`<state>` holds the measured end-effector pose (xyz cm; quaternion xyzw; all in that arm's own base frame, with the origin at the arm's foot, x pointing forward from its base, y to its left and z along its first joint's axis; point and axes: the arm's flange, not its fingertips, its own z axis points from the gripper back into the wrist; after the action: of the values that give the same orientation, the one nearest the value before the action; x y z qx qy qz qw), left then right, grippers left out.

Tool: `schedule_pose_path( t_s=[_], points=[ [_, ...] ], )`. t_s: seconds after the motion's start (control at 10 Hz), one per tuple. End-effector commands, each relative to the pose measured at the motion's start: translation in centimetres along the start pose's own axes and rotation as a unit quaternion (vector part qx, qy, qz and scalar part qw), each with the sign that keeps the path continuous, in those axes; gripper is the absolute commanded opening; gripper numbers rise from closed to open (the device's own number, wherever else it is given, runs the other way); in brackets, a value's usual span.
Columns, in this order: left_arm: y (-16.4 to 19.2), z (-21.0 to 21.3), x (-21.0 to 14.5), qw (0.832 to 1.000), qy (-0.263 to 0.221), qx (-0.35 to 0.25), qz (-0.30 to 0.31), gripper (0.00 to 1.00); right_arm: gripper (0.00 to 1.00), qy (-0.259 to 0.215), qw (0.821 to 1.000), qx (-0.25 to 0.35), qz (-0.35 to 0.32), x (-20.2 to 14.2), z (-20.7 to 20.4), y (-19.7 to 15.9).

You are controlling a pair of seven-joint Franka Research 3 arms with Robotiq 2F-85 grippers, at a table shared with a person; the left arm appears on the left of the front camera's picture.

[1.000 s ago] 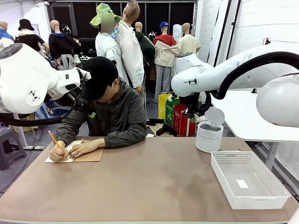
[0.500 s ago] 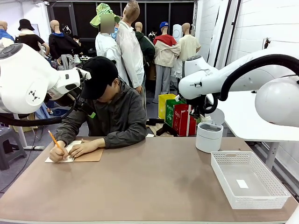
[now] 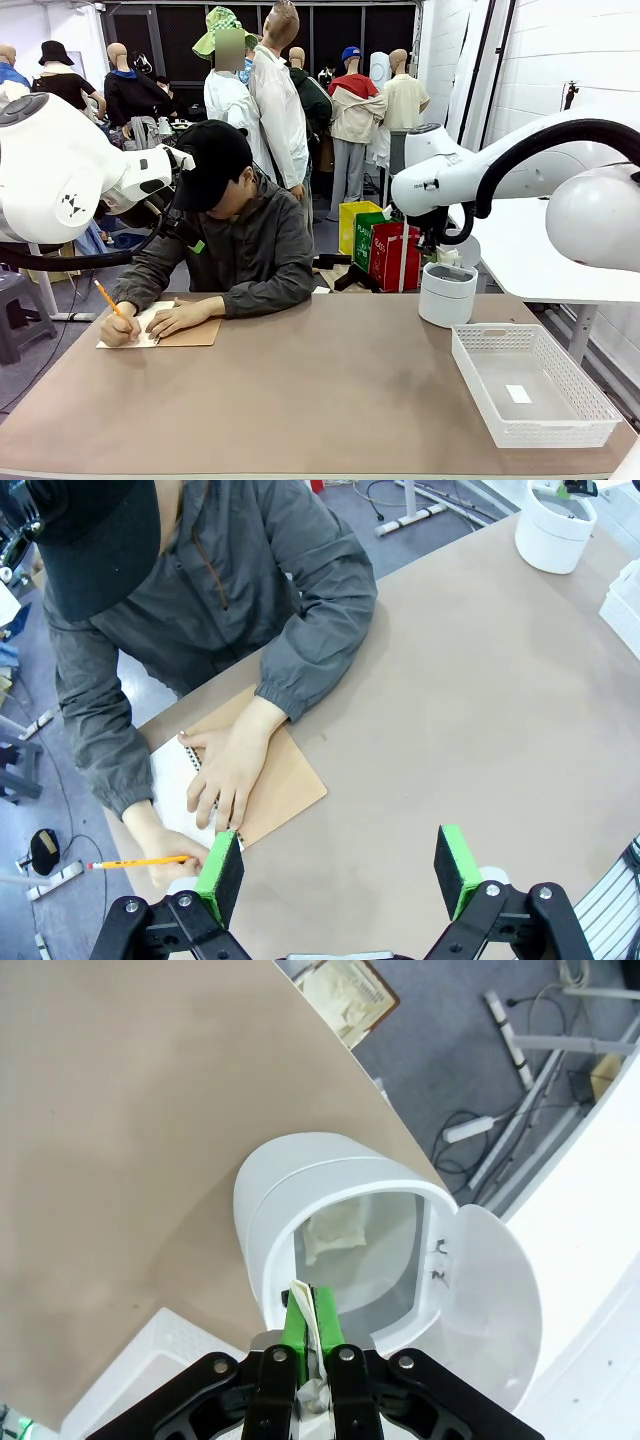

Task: Sort the paper based on its condition.
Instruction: If a person hands you a paper, place it in the Organizing basket , and if it's crumpled, put it in the Trash can.

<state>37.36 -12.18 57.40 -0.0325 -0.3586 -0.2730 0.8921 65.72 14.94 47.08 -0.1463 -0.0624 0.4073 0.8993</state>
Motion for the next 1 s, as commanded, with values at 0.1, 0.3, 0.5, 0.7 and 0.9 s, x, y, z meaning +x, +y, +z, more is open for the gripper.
schedule_pose_path(
  t_s=[0.1, 0.3, 0.5, 0.7, 0.9],
  points=[
    [0.1, 0.1, 0.0, 1.0, -0.001, -0.001, -0.001, 1.0, 0.0, 0.004, 1.0, -0.017, 0.0, -0.5, -2.2, -0.7],
    [0.1, 0.1, 0.0, 1.0, -0.001, -0.001, -0.001, 1.0, 0.0, 0.012, 1.0, -0.021, 0.0, -0.7, -2.9, -0.9],
    [0.1, 0.1, 0.0, 1.0, -0.001, -0.001, -0.001, 1.0, 0.0, 0.023, 0.999, -0.027, 0.002, -0.4, -3.4, -1.0],
    [0.1, 0.1, 0.0, 1.0, -0.001, -0.001, -0.001, 1.0, 0.0, 0.026, 0.999, -0.024, -0.005, -0.5, -3.8, -1.5],
    [0.1, 0.1, 0.0, 1.0, -0.001, -0.001, -0.001, 1.0, 0.39, 0.025, 0.999, -0.02, -0.006, -0.3, -4.0, -1.6]
  ],
)
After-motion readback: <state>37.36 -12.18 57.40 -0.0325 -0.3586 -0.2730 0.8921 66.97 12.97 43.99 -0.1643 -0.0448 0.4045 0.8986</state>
